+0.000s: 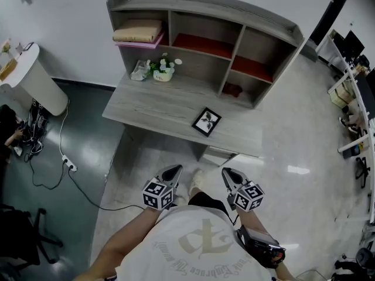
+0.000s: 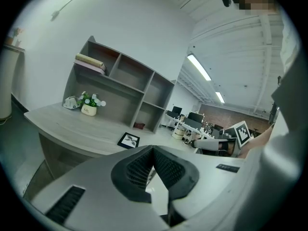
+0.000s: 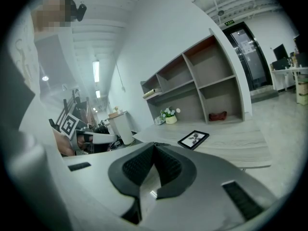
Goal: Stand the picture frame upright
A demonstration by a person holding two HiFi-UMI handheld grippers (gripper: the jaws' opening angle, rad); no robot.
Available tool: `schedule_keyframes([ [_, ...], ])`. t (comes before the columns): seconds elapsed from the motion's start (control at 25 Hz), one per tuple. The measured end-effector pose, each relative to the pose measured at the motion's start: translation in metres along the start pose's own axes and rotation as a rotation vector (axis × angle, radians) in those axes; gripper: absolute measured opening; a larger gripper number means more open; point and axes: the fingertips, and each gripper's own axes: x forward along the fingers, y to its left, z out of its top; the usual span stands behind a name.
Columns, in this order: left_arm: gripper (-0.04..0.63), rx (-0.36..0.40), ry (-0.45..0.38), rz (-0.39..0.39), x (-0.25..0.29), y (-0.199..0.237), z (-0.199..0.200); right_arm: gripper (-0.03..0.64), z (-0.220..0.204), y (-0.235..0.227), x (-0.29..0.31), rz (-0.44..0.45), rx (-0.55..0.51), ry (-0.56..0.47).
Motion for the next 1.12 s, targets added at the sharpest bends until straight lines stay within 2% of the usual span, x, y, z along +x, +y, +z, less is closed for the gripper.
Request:
schedule_keyframes([
  [0.36,0.003,-0.013,0.013,0.002,0.015,0.01,0.005,0.005,0.005,-0.009,0.017,0.003,0.015,0.006],
  [0.88,0.003,-0.002,0.046,-0.016,0.059,0.02,0.02,0.005,0.013,-0.053,0.036,-0.033,0.072,0.006],
  [1.12,0.003,-0.002,0.042,0.011,0.081,0.039,0.042,0.005,0.031,-0.078,0.061,-0.029,0.075,0.008],
])
